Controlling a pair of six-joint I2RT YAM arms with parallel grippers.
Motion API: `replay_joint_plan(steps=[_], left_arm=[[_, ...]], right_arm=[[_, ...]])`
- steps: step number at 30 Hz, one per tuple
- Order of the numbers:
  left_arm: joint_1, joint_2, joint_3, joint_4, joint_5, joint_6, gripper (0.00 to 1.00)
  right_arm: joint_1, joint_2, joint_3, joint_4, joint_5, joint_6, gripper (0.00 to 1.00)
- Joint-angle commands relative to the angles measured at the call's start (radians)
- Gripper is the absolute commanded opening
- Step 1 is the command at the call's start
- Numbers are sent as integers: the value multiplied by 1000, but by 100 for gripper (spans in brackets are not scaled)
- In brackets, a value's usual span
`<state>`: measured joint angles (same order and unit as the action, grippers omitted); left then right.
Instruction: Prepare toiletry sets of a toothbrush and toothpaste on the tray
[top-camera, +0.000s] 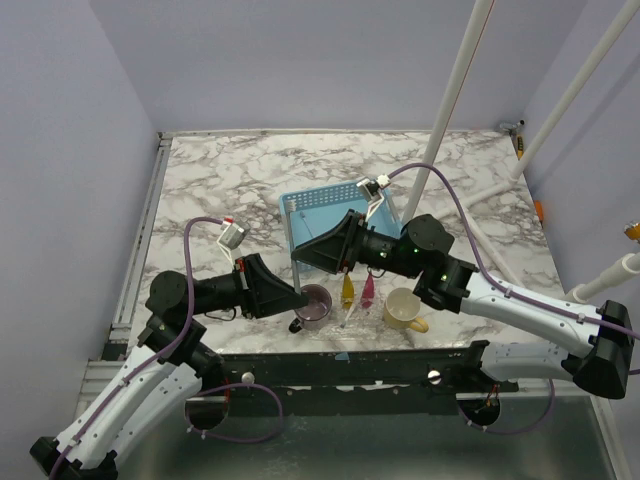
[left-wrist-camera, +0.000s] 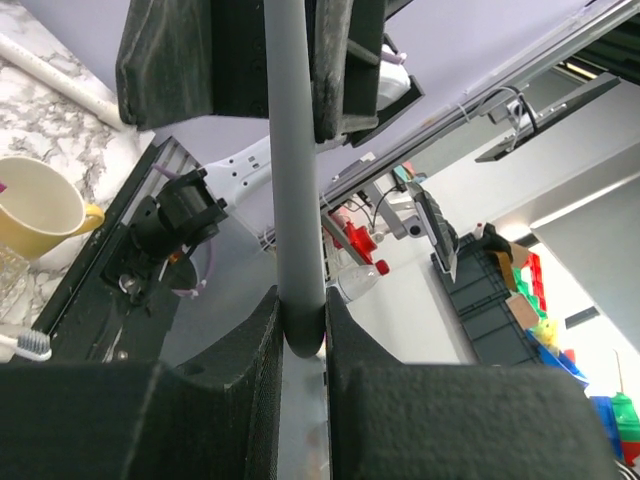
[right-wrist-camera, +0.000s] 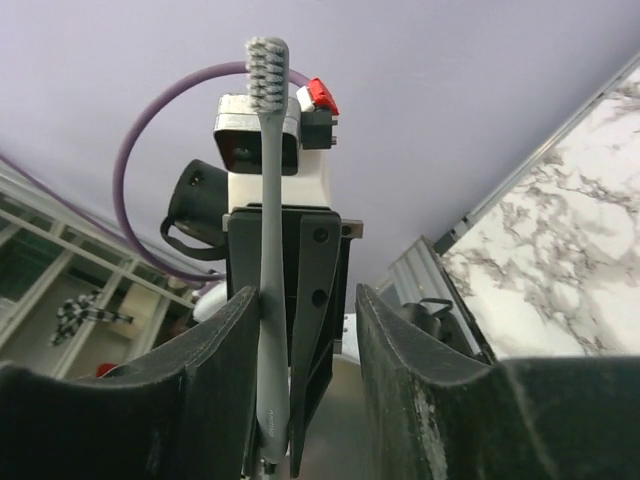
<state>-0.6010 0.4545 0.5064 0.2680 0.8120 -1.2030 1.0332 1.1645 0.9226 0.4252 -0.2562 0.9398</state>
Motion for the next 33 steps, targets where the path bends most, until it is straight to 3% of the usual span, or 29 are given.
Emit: replay_joint_plan(steps=[1,8,13,14,19,33], left_arm=[[8,-35,22,-115,24,81,0],[7,-70,31,-266,66,163,0],[7,-83,73,-463,107,269,0],[6,-101,107,-603,130,364,0],[7,-120,142,-731,182,446,0],[6,-132,237,-1013,231,643,0]], right_arm=[[6,-34,63,-171,30,-104,48],[6,-52,145,-344,-7,-198,53],[5,-35,263,-563,-4,-301,61],[5,-21,348,-694,-18,-372,64],[4,12,436,-819,-36,-425,67],[2,77,485,-838,-253,-395,67]])
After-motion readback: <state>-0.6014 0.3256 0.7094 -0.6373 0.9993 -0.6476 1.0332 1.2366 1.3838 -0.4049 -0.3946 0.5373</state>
